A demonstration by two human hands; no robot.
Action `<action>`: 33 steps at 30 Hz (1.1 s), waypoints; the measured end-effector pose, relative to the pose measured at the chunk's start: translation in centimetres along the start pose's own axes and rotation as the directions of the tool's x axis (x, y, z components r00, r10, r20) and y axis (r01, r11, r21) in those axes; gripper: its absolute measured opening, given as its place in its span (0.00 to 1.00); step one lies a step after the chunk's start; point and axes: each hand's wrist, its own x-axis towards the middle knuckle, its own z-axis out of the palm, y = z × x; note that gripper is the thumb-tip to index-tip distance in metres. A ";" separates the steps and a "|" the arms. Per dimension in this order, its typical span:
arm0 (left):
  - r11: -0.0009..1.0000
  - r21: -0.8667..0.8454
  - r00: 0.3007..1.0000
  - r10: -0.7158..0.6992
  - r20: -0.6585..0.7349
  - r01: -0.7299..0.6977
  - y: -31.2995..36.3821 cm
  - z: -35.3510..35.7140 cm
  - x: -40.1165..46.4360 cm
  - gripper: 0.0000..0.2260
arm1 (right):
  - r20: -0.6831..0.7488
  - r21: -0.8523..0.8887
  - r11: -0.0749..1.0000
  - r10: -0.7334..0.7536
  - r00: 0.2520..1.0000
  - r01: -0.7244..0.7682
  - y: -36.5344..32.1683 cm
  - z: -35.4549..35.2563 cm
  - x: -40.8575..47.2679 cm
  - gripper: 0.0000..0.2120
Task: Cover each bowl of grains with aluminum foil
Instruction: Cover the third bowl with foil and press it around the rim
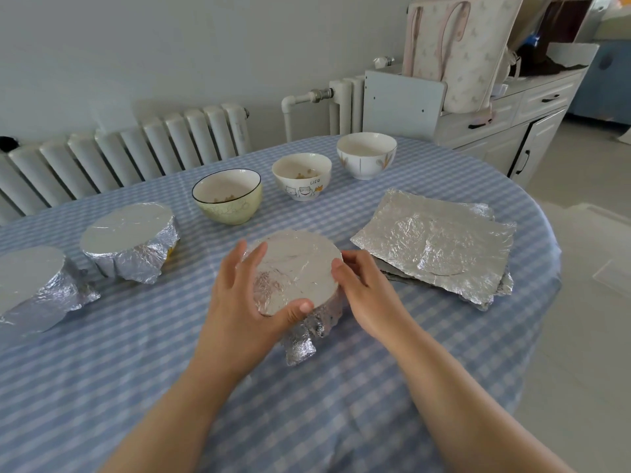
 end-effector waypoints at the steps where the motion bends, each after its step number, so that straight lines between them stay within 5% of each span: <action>1: 1.000 0.020 1.000 -0.021 0.004 0.021 0.3 0.0 -0.2 0.56 | -0.004 -0.022 0.999 -0.033 0.999 0.032 0.3 -0.1 0.2 0.09; 8: 0.997 -0.009 0.992 -0.079 0.093 0.081 0.9 -0.5 -0.2 0.61 | 0.030 -0.014 0.990 -0.141 0.990 0.142 1.5 0.1 -1.5 0.28; 11: 0.996 -0.016 0.987 -0.084 0.139 0.087 1.0 -0.8 -0.2 0.63 | -0.010 0.171 0.978 -0.122 0.992 0.122 1.9 0.1 -1.6 0.25; 20: 0.992 -0.106 0.989 -0.051 0.142 0.066 -0.6 -2.0 1.0 0.64 | -0.091 0.338 0.925 -0.150 0.985 0.172 1.6 1.2 -1.3 0.11; 28: 0.975 -0.190 0.981 -0.079 0.179 0.114 -1.4 -2.6 1.4 0.61 | -0.243 0.396 0.904 -0.063 0.968 0.158 -0.2 2.7 -1.1 0.02; 33: 0.977 -0.179 0.979 -0.086 0.183 0.119 -1.4 -2.5 1.4 0.61 | -0.309 0.375 0.911 -0.053 0.949 0.173 -0.5 3.0 -0.9 0.07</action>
